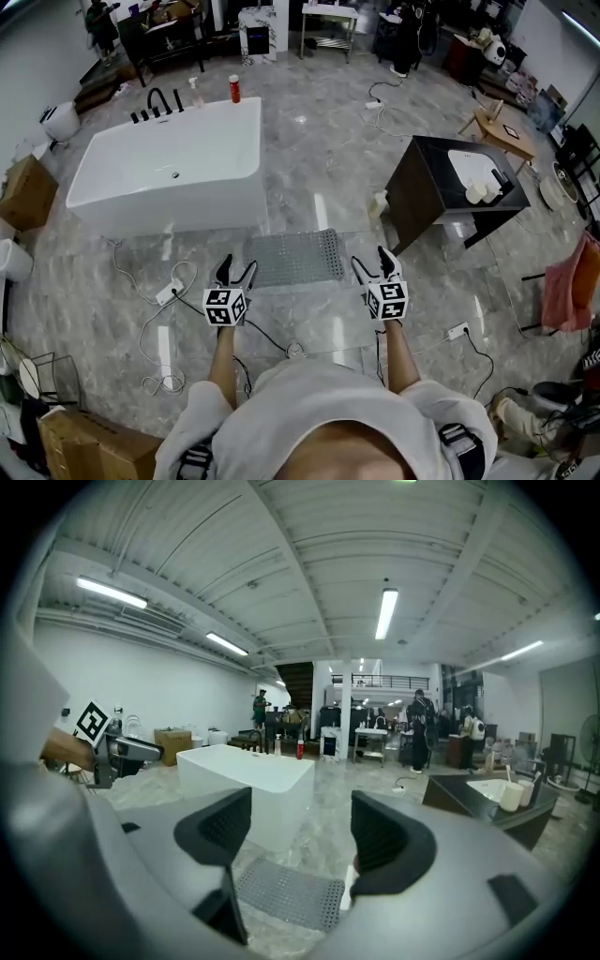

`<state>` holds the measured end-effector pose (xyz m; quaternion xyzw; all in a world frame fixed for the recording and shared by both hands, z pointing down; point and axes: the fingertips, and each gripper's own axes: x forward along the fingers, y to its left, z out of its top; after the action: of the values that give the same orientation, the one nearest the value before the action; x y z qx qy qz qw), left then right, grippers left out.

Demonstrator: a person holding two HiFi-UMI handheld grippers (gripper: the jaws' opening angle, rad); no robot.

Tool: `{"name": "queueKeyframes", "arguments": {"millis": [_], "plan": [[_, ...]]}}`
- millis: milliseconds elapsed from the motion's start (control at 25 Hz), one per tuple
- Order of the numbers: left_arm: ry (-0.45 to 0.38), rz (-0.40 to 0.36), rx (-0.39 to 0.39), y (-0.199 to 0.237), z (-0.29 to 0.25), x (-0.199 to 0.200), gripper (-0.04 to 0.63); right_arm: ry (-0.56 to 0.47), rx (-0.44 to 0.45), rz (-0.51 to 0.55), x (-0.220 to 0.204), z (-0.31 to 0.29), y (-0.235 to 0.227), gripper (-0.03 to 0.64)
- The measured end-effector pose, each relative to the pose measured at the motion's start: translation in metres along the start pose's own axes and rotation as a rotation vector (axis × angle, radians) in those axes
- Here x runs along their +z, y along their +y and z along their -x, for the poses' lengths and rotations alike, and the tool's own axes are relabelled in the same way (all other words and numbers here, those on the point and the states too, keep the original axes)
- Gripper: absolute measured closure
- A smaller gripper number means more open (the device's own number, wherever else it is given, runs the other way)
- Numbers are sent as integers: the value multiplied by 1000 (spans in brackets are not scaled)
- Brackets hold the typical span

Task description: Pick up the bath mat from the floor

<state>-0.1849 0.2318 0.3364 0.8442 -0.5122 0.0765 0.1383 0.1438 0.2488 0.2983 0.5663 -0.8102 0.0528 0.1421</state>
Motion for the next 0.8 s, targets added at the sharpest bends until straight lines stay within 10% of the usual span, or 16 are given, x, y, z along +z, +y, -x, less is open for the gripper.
{"name": "queueKeyframes", "arguments": {"millis": [800], "plan": [[82,12,-49,44,-129,-3,290,67,-31,-54,-14,-116,-45,279]]}}
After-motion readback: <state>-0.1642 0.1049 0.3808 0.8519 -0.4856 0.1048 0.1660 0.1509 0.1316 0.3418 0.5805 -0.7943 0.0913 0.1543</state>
